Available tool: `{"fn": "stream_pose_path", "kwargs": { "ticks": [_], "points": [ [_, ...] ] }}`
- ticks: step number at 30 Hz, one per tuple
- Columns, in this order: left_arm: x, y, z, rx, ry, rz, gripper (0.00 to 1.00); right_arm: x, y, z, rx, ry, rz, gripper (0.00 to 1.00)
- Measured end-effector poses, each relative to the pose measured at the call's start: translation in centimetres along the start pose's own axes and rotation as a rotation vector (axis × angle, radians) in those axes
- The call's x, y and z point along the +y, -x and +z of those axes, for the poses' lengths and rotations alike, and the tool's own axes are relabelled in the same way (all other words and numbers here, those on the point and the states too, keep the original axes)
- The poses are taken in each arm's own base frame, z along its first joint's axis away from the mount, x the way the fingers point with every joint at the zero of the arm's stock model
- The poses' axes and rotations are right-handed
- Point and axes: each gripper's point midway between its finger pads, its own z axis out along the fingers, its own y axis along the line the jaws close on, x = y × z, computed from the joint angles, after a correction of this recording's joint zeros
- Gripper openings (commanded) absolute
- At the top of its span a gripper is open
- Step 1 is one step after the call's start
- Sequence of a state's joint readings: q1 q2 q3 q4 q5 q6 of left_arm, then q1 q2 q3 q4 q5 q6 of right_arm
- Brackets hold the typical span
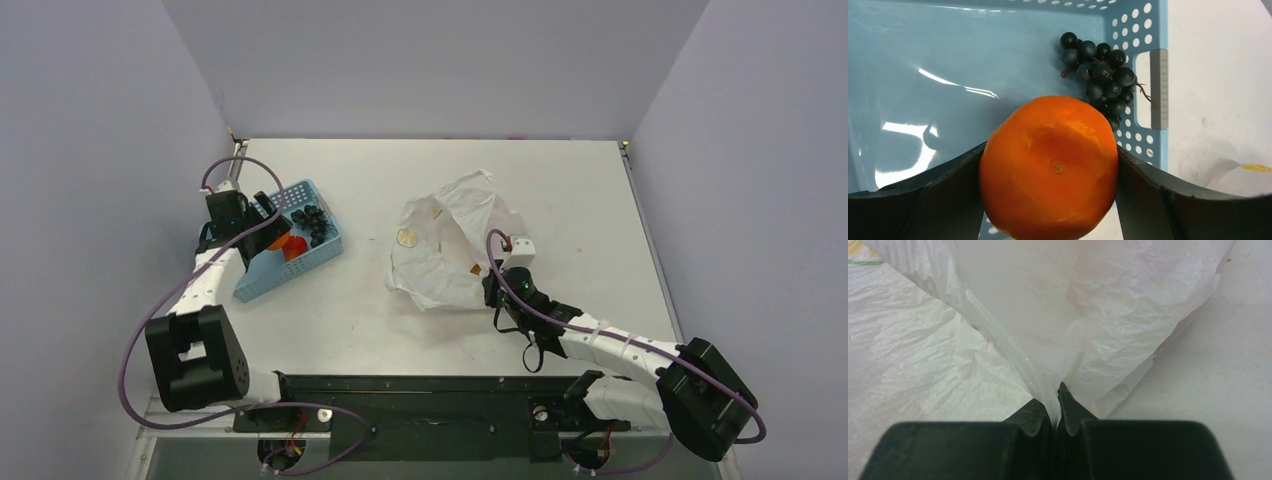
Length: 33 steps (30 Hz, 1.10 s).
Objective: Take the fake fruits out of the plastic bag
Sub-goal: Place the fake fruit in the bin.
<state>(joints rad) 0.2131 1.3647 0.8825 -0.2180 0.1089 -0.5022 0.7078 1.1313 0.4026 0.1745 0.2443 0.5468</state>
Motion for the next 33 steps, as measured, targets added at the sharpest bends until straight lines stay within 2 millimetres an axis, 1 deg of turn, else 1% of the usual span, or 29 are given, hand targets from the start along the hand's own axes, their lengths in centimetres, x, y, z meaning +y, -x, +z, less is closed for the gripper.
{"fn": "stream_pose_path", "kwargs": {
  "ticks": [4,8,11,13,17,19,22,23,25,29,33],
  "points": [
    [0.9,0.2,2.6,0.005,0.039,0.017,0.38,0.4,-0.1,-0.3,-0.010,-0.011,-0.043,0.00],
    [1.6,0.8,4.5,-0.003,0.078,0.039,0.39,0.7,-0.3,-0.8,-0.021,-0.026,-0.091,0.00],
    [2.3,1.4,5.6,-0.014,0.114,0.062,0.40,1.1,0.3,-1.3,-0.049,-0.020,-0.098,0.00],
    [2.8,1.5,6.2,-0.011,0.140,0.073,0.41,1.0,0.8,-1.5,-0.069,-0.025,-0.091,0.00],
    [3.6,1.8,7.5,0.004,0.184,0.094,0.53,0.8,1.2,-1.5,-0.082,-0.034,-0.085,0.00],
    [3.8,1.8,8.2,0.014,0.197,0.099,0.64,0.7,1.2,-1.5,-0.082,-0.038,-0.083,0.00],
    [4.1,1.1,9.0,0.037,0.210,0.106,0.76,0.6,1.3,-1.4,-0.080,-0.040,-0.079,0.00],
    [4.1,0.7,9.1,0.048,0.213,0.110,0.82,0.4,1.3,-1.4,-0.079,-0.041,-0.075,0.00],
    [3.9,0.1,9.5,0.064,0.213,0.120,0.89,-0.1,1.4,-1.1,-0.075,-0.053,-0.064,0.00],
    [3.2,-0.5,9.8,0.078,0.198,0.142,0.96,-1.0,1.7,-0.8,-0.072,-0.069,-0.038,0.00],
    [2.7,-0.6,9.8,0.078,0.190,0.153,0.97,-1.2,1.7,-0.7,-0.066,-0.066,-0.030,0.00]
  ]
}}
